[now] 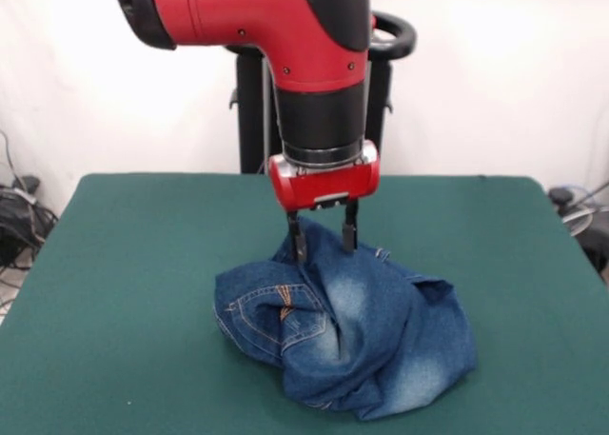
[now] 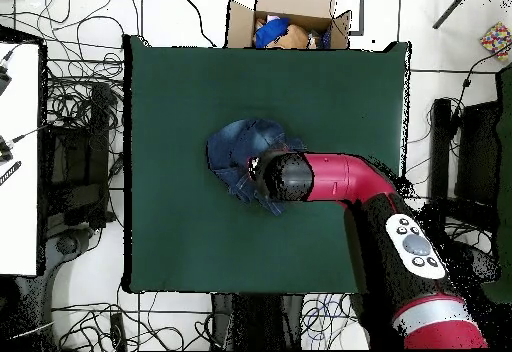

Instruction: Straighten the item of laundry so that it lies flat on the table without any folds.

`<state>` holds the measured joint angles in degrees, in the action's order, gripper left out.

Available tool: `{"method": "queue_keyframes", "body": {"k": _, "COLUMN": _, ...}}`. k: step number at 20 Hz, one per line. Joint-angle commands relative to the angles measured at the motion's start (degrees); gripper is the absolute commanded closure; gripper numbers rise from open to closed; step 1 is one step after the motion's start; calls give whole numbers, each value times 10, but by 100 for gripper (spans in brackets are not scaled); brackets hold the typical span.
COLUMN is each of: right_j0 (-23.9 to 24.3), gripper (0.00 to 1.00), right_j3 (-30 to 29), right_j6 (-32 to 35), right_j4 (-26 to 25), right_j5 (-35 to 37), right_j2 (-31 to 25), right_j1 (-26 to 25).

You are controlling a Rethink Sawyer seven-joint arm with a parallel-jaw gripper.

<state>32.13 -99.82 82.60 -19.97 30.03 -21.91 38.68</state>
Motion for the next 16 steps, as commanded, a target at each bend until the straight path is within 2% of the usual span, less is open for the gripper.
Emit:
{"method": "queue_keyframes", "body": {"k": 1, "right_j0": -18, "gripper": 0, "right_j3": 79, "right_j6": 49, "right_j4": -3, "right_j5": 19, "right_j2": 14, "right_j1": -39}}
{"method": "queue_keyframes", "body": {"k": 12, "right_j0": -34, "gripper": 0, "right_j3": 144, "right_j6": 46, "right_j4": -1, "right_j5": 26, "right_j2": 12, "right_j1": -88}}
{"method": "queue_keyframes", "body": {"k": 16, "right_j0": -32, "gripper": 0, "right_j3": 143, "right_j6": 42, "right_j4": 2, "right_j5": 43, "right_j2": 12, "right_j1": -71}}
